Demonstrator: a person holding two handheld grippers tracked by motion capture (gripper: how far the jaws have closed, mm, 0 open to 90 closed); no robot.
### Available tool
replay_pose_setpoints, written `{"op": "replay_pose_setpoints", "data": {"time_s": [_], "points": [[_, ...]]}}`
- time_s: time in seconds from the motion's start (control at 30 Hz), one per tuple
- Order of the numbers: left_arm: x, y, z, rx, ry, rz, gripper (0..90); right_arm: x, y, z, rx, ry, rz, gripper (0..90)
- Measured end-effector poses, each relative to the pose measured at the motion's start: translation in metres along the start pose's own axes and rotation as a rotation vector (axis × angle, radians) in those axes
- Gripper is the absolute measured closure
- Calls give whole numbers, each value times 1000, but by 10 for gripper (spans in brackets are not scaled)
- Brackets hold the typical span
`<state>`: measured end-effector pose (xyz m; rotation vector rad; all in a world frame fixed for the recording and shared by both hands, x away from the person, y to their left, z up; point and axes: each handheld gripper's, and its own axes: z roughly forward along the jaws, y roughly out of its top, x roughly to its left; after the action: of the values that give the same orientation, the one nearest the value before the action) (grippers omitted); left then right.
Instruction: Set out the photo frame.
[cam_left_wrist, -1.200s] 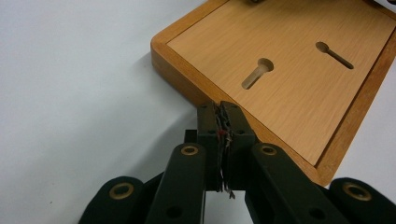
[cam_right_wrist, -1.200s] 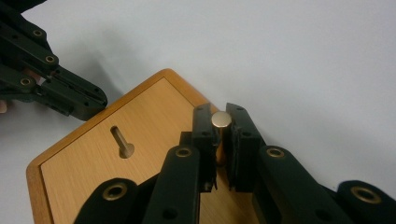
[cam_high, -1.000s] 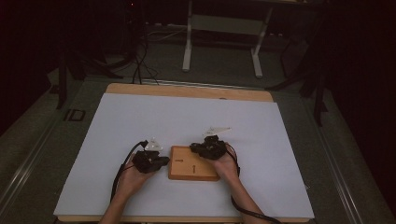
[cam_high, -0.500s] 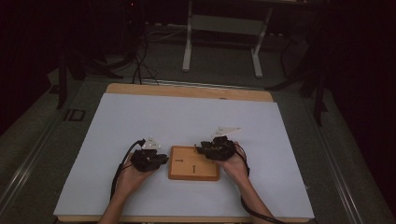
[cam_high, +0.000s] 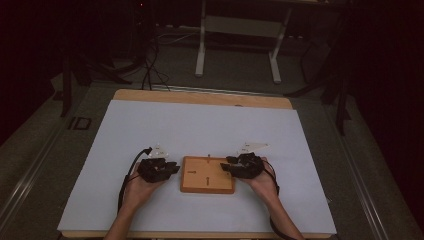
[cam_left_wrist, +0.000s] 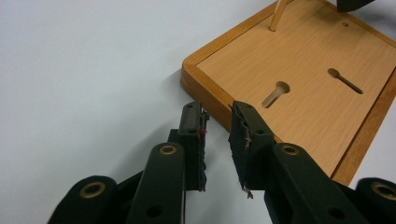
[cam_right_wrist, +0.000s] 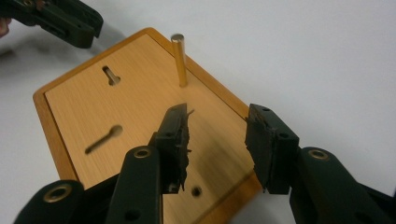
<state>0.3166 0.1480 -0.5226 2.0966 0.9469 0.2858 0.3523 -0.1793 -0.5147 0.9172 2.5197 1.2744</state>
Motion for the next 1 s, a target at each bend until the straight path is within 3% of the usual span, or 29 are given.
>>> {"op": "replay_pose_setpoints", "data": {"time_s": [0.47, 1.0], "points": [[0, 3, -4, -27, -9, -3, 656, -10, -26, -12, 2, -50, 41, 566], [-6, 12, -3, -63, -79, 30, 660, -10, -28, -22, -19, -68, 44, 567]]}}
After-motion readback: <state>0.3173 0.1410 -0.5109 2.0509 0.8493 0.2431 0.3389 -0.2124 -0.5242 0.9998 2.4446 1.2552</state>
